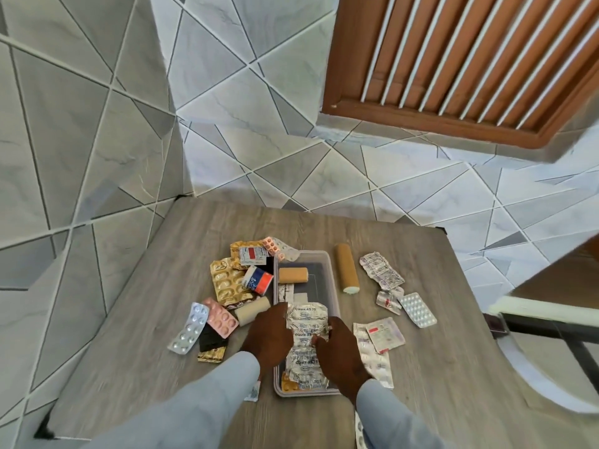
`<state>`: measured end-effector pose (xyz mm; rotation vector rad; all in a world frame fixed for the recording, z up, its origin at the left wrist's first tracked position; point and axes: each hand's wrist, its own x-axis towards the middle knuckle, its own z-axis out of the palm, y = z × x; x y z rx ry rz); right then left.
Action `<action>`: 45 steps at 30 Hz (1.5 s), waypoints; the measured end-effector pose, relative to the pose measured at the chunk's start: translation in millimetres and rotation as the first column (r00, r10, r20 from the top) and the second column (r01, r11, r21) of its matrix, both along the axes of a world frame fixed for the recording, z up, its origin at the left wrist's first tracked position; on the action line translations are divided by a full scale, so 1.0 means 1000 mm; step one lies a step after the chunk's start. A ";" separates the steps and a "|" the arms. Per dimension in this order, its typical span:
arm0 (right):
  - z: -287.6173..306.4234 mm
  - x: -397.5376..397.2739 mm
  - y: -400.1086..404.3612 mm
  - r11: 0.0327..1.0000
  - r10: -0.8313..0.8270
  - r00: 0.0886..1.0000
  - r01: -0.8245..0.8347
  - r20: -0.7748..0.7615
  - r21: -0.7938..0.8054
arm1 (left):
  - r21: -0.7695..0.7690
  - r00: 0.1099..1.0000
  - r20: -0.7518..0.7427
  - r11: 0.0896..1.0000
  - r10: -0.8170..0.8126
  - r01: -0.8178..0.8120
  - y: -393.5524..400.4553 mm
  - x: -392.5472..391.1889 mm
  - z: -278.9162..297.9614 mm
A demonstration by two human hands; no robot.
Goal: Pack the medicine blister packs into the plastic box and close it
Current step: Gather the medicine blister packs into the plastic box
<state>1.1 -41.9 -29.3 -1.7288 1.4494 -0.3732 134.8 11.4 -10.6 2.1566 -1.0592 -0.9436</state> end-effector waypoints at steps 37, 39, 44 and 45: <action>0.003 -0.109 -0.090 0.961 -0.216 0.929 0.146 0.302 0.236 | -0.155 0.989 0.109 0.981 -0.099 0.116 -0.066 -0.061 0.008; -0.005 -0.124 -0.107 0.964 -0.200 0.935 0.134 0.293 0.232 | -0.164 0.990 0.101 0.980 -0.093 0.109 -0.083 -0.075 0.006; -0.028 -0.156 -0.141 0.982 -0.110 0.984 0.086 0.140 0.171 | -0.053 0.992 0.069 0.993 -0.106 0.110 -0.110 -0.114 -0.010; -0.030 -0.161 -0.144 0.984 -0.068 0.995 0.054 0.076 0.172 | -0.017 0.989 0.062 0.991 -0.134 0.135 -0.111 -0.121 -0.014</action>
